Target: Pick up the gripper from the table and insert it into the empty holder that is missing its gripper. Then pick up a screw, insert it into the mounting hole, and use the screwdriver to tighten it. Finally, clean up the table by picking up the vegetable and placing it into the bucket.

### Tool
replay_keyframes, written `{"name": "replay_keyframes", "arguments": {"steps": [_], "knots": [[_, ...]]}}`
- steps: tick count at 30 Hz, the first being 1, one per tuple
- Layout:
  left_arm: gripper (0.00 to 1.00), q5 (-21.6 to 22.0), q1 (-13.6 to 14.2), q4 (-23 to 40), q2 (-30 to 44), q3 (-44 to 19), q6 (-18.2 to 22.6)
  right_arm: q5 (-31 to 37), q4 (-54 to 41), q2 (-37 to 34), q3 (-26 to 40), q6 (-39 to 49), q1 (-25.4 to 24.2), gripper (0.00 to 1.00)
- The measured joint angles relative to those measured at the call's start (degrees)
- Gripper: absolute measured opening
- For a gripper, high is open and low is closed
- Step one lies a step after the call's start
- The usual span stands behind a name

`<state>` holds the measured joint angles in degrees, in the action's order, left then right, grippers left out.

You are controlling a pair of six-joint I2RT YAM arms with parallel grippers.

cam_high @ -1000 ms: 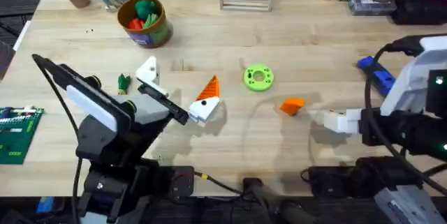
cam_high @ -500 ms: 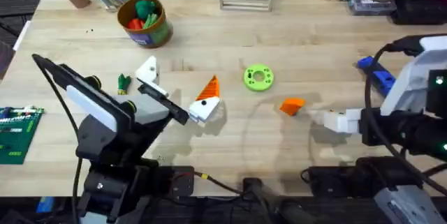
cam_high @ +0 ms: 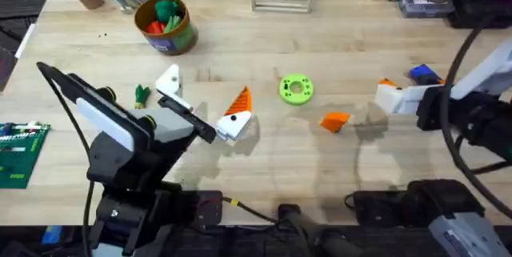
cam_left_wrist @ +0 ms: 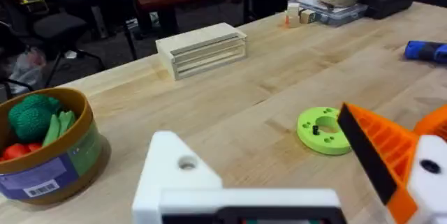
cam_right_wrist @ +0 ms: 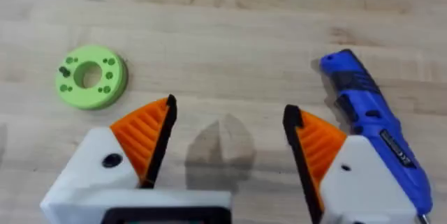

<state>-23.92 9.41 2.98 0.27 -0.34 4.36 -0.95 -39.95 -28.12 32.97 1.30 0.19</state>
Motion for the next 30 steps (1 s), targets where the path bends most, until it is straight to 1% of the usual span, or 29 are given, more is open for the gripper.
{"name": "replay_keyframes", "arguments": {"steps": [8, 10, 13, 18, 25, 28, 30], "knots": [[0.993, -0.2, 0.0, 0.0, 0.0, 0.0, 0.0, 0.0, 3.3, 0.0, 0.0, 0.0, 0.0, 0.991], [0.993, -0.8, 0.0, 0.0, 0.0, 0.0, 0.0, 0.0, 5.5, 0.0, 0.0, 0.0, 0.0, 0.991], [0.993, -2.9, 0.0, 0.0, 0.0, 0.0, 0.0, 0.0, 8.6, 0.0, 0.0, 0.0, 0.0, 0.991], [0.993, -9.2, 0.0, 0.0, 0.0, 0.0, 0.0, 0.0, 9.6, 0.0, 0.0, -0.3, 0.0, 0.991], [0.993, -22.2, 0.0, 0.9, 0.0, 0.0, -0.1, -0.3, 9.6, 0.0, 0.0, -3.9, 0.0, 0.991], [0.992, -26.2, 0.0, 1.2, 0.0, 0.0, -1.6, -1.4, 9.5, 0.0, 0.1, -4.4, 0.0, 0.991], [0.993, -27.7, 0.0, 1.3, 0.0, 0.0, -3.4, -2.5, 8.5, 0.0, 0.8, -4.5, 0.0, 0.990]]}}
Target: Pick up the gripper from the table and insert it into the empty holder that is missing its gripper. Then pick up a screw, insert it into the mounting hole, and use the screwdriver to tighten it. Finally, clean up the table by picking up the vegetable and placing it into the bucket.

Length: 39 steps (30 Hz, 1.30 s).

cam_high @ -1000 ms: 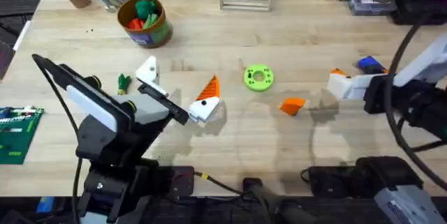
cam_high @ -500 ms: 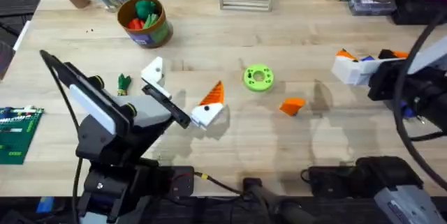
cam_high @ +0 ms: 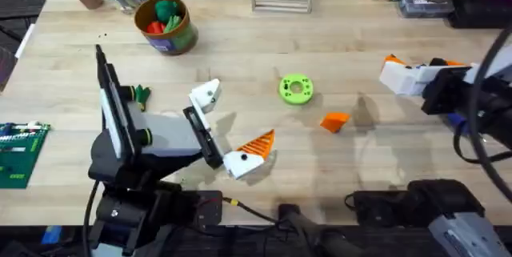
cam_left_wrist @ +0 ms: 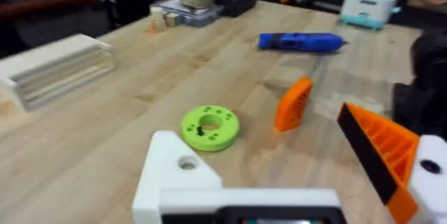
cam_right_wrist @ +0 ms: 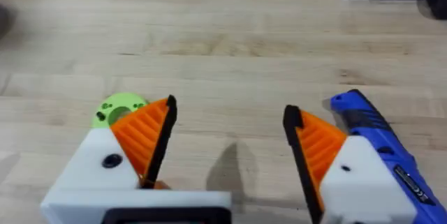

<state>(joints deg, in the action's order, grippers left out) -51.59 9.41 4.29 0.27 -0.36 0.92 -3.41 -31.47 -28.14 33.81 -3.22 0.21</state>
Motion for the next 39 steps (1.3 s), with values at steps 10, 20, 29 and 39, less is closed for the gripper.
{"name": "replay_keyframes", "arguments": {"steps": [10, 20, 29, 39], "knots": [[0.993, -2.5, 0.0, 0.3, 0.0, 0.0, -5.4, -2.9, -19.1, -8.2, 12.5, 8.0, 6.8, 0.991], [0.993, -2.8, 0.0, 0.4, 0.0, 0.0, -5.9, -2.6, -30.0, -24.0, 17.8, 12.9, 21.6, 0.991], [0.993, -2.9, 0.0, 0.4, 0.0, 0.0, -5.9, 0.9, -28.4, -33.8, 17.8, 15.1, 27.9, 0.992], [0.992, -2.8, 0.0, 0.4, 0.0, 0.0, -5.9, 1.7, -27.8, -43.0, 17.8, 16.8, 27.9, 0.991]]}}
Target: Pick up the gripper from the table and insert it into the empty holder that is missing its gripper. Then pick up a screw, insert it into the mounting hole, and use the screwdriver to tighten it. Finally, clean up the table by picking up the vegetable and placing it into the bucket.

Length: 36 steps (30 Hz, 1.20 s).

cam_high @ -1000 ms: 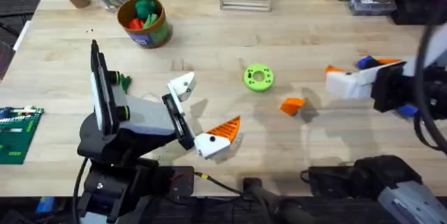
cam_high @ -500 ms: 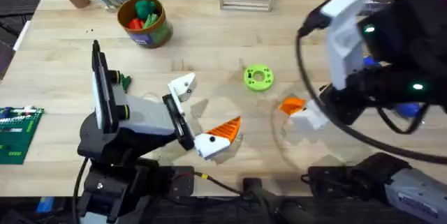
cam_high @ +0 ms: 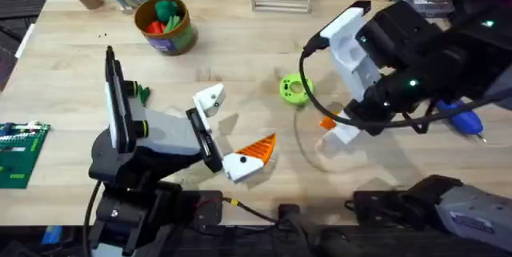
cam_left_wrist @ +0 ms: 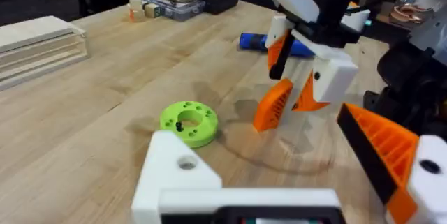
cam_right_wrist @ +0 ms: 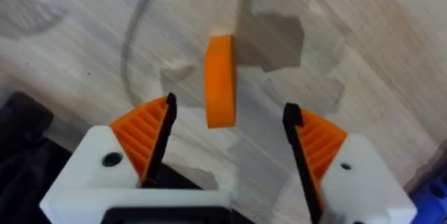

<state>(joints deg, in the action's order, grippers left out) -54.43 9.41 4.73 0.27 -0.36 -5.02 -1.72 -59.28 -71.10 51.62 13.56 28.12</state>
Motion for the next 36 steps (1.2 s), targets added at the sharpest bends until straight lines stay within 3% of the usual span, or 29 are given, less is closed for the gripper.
{"name": "replay_keyframes", "arguments": {"steps": [4, 11, 26, 33, 36], "knots": [[0.993, 0.0, 0.0, 0.0, 0.0, 0.0, 0.0, 0.0, 2.0, -0.2, 0.0, 0.1, 0.0, 0.978], [0.993, 0.0, 0.0, 0.0, 0.0, 0.0, 0.0, 0.0, 2.0, -0.2, 0.0, 0.2, 0.0, 0.773], [0.992, 0.0, 0.0, 0.0, 0.0, 0.0, 0.0, -1.4, 3.2, -0.5, 0.0, 0.2, 0.0, 0.662], [0.993, 0.0, 0.0, 0.0, 0.0, 0.0, 0.0, -1.6, 3.6, -1.0, -0.1, 0.2, 0.0, 0.517], [0.993, 0.0, 0.0, 0.0, 0.0, 0.0, 0.0, -1.6, 3.4, -1.0, -0.1, 0.2, 0.0, 0.498]]}}
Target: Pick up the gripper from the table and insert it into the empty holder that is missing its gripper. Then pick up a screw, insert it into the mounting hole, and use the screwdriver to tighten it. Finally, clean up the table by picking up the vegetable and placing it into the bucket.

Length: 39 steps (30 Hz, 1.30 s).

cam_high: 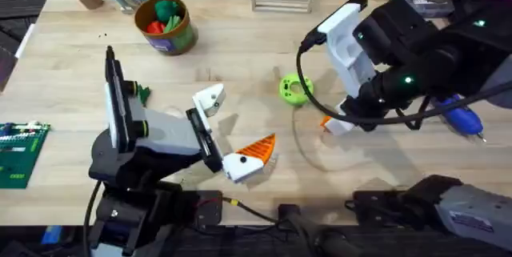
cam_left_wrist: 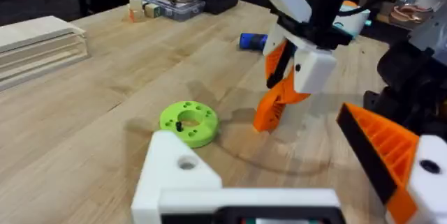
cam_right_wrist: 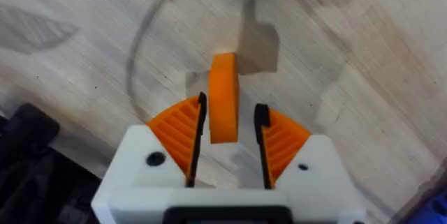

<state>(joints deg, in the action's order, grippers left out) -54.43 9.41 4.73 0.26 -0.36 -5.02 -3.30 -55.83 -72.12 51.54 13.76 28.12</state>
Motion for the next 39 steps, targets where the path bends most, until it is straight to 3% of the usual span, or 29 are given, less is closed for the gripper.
{"name": "replay_keyframes", "arguments": {"steps": [11, 18, 28, 39], "knots": [[0.993, 0.0, 0.0, 0.0, 0.0, 0.0, 0.0, -0.2, -1.0, 0.0, 0.0, 0.0, 0.0, 0.488], [0.992, 0.0, 0.0, 0.0, 0.0, 0.0, 0.0, -0.2, -1.0, 0.0, 0.0, 0.0, 0.0, 0.345], [0.993, 0.0, 0.0, 0.0, 0.0, 0.0, 0.0, 0.0, -1.2, 0.5, 0.1, 0.0, 0.0, 0.036], [0.993, 0.0, 0.0, 0.0, 0.0, 0.0, 0.0, -0.2, -1.0, 4.9, 5.4, 0.0, 0.0, 0.022]]}}
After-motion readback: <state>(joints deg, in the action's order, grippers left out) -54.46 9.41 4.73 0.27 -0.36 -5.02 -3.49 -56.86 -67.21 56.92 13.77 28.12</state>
